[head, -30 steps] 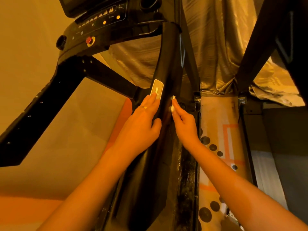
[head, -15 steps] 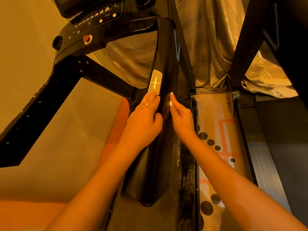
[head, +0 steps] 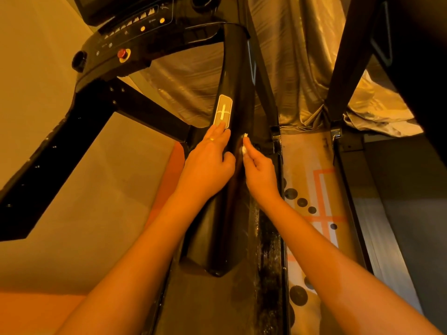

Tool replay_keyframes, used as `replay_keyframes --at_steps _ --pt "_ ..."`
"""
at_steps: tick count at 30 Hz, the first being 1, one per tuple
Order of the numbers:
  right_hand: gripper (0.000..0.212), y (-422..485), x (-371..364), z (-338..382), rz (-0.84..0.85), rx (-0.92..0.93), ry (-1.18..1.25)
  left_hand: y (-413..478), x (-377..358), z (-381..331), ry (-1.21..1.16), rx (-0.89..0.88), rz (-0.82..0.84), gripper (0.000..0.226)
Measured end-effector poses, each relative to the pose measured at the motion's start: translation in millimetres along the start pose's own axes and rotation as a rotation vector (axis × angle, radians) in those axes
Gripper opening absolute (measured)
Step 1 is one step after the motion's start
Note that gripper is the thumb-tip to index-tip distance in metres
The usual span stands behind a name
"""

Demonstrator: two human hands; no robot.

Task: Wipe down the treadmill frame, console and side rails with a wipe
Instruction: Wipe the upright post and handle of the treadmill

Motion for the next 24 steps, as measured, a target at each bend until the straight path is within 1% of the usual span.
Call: replay_keyframes --at_steps 6,10,13,20,24 --pt "0.042 -72 -9 -2 0.078 0.031 0.054 -3 2 -5 0.033 0.003 0.010 0.055" --pt "0.042 -59 -2 3 0.046 -0.014 0.060 -4 1 -6 0.050 0.015 0.008 0.056" --pt "0.043 -48 -1 4 0.060 -0.040 0.023 -5 0 -6 0.047 0.014 0.018 0.057" --pt "0.043 -130 -14 -4 0.123 0.058 0.121 -5 1 -8 0.056 -0.002 0.021 0.053" --pt "0.043 -110 -11 -5 0.107 0.006 0.083 -13 5 -11 0.022 -0.010 0.037 0.053"
Point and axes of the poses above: each hand's wrist, its own y-axis towards the middle knuckle, its own x-axis out of the back of the hand, z = x × y, the point moved 5 cm from there along y, towards the middle knuckle, and after that the axes turned 8 degrees about z, right-handed, at the moved point
